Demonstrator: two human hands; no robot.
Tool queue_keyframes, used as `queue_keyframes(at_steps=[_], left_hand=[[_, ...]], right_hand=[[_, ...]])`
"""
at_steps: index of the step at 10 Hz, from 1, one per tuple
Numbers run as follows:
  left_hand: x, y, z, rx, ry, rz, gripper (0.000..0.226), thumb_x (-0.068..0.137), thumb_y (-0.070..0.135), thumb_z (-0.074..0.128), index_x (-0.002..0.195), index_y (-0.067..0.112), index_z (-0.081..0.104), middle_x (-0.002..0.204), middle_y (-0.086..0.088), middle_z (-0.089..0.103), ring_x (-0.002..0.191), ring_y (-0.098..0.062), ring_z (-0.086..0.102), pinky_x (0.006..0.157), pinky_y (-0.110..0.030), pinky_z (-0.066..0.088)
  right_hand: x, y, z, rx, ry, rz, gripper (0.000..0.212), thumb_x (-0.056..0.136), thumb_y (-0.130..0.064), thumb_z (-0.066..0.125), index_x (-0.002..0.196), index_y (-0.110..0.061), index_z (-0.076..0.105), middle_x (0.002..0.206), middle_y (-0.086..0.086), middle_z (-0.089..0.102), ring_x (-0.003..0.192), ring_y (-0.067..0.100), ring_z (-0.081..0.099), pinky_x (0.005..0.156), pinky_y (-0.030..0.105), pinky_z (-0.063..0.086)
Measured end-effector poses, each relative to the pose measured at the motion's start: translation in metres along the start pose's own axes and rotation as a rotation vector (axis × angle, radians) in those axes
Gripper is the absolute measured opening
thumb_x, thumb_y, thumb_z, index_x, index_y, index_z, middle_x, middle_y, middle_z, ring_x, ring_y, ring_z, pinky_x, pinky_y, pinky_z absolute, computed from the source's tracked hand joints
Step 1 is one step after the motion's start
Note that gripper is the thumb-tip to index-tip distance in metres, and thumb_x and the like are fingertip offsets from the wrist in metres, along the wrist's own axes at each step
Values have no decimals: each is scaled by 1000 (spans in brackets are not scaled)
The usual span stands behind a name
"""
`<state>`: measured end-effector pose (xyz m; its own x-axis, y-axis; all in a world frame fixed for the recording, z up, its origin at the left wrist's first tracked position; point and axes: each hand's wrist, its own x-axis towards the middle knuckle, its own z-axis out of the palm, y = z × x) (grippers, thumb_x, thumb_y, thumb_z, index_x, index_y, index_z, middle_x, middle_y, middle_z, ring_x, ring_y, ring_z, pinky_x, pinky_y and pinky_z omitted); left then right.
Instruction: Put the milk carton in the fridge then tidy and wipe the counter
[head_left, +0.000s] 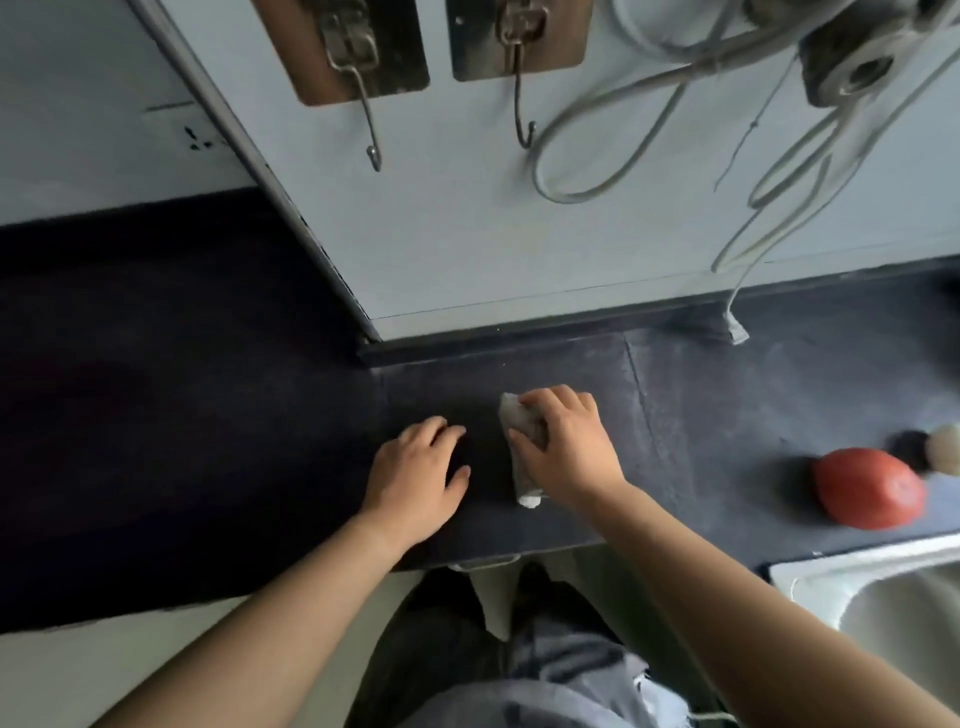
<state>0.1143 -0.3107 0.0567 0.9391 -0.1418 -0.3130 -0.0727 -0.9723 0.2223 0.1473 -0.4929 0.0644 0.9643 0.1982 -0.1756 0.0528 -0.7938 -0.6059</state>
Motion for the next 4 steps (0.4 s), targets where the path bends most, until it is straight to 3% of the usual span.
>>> queue_keyframes(at_steps=[2, 3, 4], left_hand=[[-2, -2, 13, 10, 43, -129, 51, 88, 40, 50, 135, 23, 41, 146, -2, 38, 131, -23, 38, 104, -43, 37], [-6, -3, 20, 46, -52, -156, 55, 91, 43, 44, 140, 24, 32, 152, -1, 26, 136, -22, 30, 107, -43, 32], [-7, -2, 15, 45, -42, -156, 57, 91, 45, 42, 142, 24, 28, 153, -1, 23, 137, -22, 29, 108, -44, 31]], right_hand=[[11, 4, 11, -20, -65, -17, 41, 84, -36, 60, 120, -18, 50, 127, 1, 44, 118, 23, 37, 87, 39, 47], [9, 6, 16, -55, -189, 1, 51, 84, -37, 60, 128, -16, 44, 135, 1, 35, 127, 23, 29, 97, 43, 43], [-2, 11, 4, -33, -146, -27, 56, 85, -37, 59, 134, -19, 40, 142, 0, 32, 133, 22, 22, 103, 42, 38]])
